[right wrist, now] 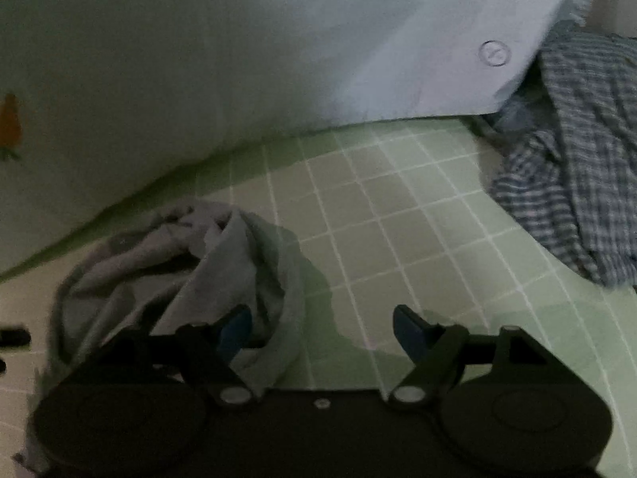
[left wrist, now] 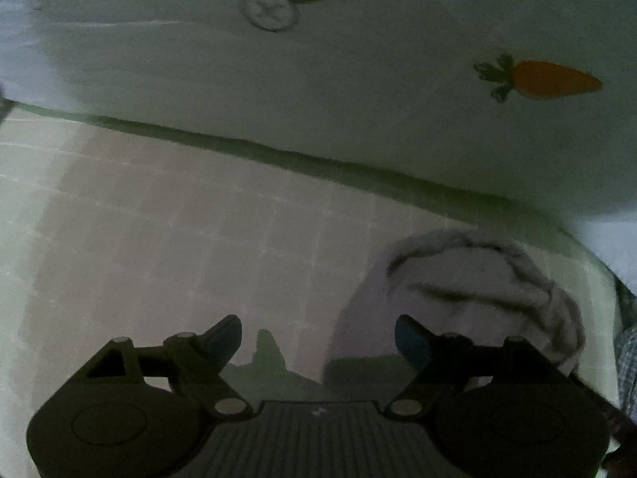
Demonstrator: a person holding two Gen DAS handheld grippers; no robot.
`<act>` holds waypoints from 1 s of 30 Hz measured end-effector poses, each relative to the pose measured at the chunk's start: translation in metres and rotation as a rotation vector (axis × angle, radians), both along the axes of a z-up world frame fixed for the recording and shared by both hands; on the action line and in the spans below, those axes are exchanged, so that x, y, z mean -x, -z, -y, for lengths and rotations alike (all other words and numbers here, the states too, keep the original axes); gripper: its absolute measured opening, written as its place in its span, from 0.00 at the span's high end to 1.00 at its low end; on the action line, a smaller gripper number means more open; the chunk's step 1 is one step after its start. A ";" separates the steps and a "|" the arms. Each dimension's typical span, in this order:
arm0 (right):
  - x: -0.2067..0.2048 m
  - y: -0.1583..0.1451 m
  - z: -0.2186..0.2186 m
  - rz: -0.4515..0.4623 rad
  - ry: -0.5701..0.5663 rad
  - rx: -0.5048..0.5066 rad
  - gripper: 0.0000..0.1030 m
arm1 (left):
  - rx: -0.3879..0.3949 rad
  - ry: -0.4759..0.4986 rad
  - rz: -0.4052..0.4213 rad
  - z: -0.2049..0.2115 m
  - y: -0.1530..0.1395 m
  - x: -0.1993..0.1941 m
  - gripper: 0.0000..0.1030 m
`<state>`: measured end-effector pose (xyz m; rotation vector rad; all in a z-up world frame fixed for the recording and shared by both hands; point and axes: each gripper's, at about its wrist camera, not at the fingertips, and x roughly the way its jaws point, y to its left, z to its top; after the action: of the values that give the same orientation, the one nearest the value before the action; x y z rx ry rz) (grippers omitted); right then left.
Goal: Fold clothes
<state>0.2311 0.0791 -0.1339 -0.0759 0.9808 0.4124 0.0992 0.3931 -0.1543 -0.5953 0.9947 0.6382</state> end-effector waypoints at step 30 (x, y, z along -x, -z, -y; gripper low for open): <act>0.026 -0.046 -0.011 0.469 -0.046 0.337 0.23 | -0.277 -0.013 0.014 0.012 -0.034 0.022 0.15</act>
<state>0.2054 0.0899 -0.0876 -0.4804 0.5760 0.2501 0.0768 0.3808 -0.1207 -0.3613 0.8712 0.7677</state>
